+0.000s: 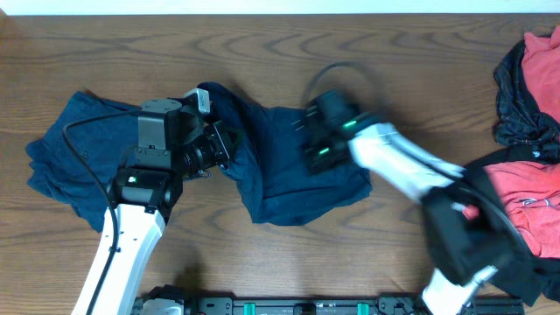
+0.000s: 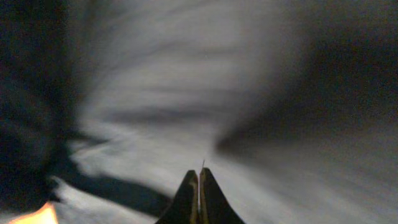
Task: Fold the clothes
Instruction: 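Fold the right end of the pants over toward the left gripper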
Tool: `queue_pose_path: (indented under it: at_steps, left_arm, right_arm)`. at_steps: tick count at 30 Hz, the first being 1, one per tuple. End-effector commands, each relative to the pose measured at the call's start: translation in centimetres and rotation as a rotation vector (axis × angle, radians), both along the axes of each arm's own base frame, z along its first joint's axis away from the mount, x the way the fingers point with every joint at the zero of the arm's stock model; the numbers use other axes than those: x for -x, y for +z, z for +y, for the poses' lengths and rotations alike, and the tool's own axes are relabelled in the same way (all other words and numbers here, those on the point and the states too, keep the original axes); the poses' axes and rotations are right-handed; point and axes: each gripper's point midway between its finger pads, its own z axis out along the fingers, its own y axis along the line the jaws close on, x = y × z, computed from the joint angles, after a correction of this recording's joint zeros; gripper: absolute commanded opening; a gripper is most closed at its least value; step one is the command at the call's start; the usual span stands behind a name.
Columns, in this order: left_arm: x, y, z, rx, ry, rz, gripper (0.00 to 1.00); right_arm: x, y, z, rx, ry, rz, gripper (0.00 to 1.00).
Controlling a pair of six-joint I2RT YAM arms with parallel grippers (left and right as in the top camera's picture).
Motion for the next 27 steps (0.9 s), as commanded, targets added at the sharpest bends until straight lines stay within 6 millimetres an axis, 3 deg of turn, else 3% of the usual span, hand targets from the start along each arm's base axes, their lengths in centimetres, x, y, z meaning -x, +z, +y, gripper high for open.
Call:
queue_pose_path:
  at_steps: [1, 3, 6, 13, 19, 27]
  left_arm:
    - [-0.7, 1.1, 0.3, -0.015, 0.005, -0.038, 0.06]
    - [-0.8, 0.6, 0.1, -0.017, 0.001, -0.021, 0.06]
    - [-1.0, -0.4, -0.7, -0.011, -0.011, 0.014, 0.06]
    - [-1.7, -0.2, -5.7, 0.050, -0.109, -0.028, 0.06]
    - [-1.3, 0.7, -10.9, 0.105, -0.217, -0.089, 0.06]
    - [0.8, -3.2, -16.5, 0.086, -0.352, -0.029, 0.06]
  right_arm:
    - [-1.9, 1.9, -6.1, 0.114, -0.079, -0.061, 0.01]
    - [-0.9, 1.2, -8.3, 0.141, -0.097, 0.009, 0.01]
    - [1.0, -0.4, -9.8, 0.166, -0.095, 0.092, 0.01]
    - [4.7, -4.9, -9.9, 0.188, -0.085, 0.164, 0.01]
    - [6.8, -7.2, -9.8, 0.172, -0.099, 0.193, 0.01]
    - [7.7, -7.8, -10.1, 0.178, -0.113, 0.215, 0.01]
